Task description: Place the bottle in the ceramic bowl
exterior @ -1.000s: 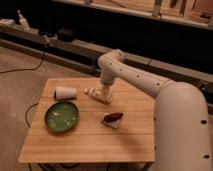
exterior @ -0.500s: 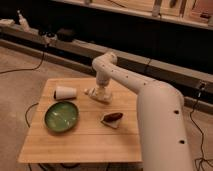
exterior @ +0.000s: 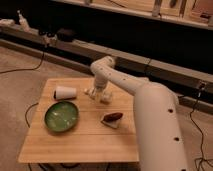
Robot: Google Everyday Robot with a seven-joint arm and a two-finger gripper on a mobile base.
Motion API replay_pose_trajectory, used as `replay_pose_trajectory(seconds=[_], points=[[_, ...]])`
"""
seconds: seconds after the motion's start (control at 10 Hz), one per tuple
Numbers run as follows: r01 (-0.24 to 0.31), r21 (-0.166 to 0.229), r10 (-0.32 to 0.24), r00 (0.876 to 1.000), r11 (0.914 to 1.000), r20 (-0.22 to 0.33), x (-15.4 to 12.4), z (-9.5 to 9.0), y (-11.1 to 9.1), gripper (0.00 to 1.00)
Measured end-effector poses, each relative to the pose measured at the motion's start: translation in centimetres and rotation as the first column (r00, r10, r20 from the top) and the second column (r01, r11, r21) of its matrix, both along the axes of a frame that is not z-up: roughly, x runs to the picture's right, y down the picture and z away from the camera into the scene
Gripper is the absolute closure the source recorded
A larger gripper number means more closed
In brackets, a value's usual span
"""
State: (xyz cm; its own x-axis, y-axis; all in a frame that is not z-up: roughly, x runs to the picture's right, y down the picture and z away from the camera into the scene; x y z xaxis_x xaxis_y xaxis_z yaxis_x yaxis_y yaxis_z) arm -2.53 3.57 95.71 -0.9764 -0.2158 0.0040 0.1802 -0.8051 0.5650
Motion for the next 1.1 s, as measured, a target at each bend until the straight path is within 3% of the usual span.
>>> replay_pose_trajectory(seconds=[0.3,0.7,1.1], points=[[-0.007,-0.005,0.007,1.000,1.0000,-0.002,-0.2,0.7,0.9,0.20],[-0.085,-0.011,0.086,0.995,0.9963,0.056,-0.1,0.4,1.0,0.20],[-0.127,0.002,0.127,0.988,0.9919,0.083,1.6,0.2,1.1,0.20]])
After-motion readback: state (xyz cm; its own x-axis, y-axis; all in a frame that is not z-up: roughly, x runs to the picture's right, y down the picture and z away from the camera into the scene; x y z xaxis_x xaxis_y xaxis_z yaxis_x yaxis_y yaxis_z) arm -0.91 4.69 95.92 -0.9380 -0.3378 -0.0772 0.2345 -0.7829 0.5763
